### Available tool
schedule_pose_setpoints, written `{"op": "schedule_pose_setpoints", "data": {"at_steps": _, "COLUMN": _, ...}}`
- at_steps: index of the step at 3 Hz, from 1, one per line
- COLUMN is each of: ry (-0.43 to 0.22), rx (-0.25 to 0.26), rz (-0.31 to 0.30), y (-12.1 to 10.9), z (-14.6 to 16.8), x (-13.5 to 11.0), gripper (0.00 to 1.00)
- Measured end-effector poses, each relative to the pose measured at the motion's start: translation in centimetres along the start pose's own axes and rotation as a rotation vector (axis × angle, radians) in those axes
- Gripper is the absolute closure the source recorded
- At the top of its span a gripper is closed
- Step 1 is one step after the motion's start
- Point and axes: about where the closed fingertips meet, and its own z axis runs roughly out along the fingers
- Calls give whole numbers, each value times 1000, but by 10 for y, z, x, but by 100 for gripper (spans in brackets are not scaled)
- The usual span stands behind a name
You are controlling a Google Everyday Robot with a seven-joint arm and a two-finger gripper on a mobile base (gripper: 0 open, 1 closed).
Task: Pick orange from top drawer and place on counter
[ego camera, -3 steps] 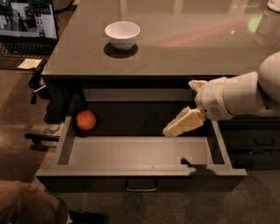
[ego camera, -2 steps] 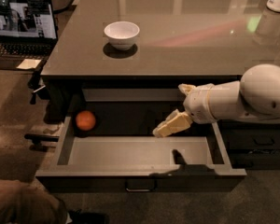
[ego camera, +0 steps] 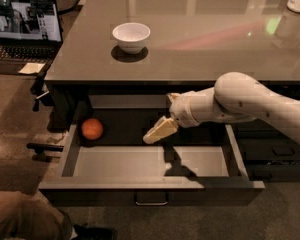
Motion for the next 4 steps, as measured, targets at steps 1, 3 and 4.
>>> {"op": "schedule_pose_setpoints", "data": {"at_steps": 1, "ry": 14, "rx": -100, "rz": -60, "y": 8, "z": 52, "x": -11, "gripper": 0}}
{"op": "schedule_pose_setpoints", "data": {"at_steps": 3, "ry": 39, "rx": -211, "rz": -139, "y": 33, "z": 130, "x": -18, "gripper": 0}}
{"op": "schedule_pose_setpoints", "data": {"at_steps": 4, "ry": 36, "rx": -203, "rz": -187, "y": 41, "z": 163, "x": -30, "gripper": 0}}
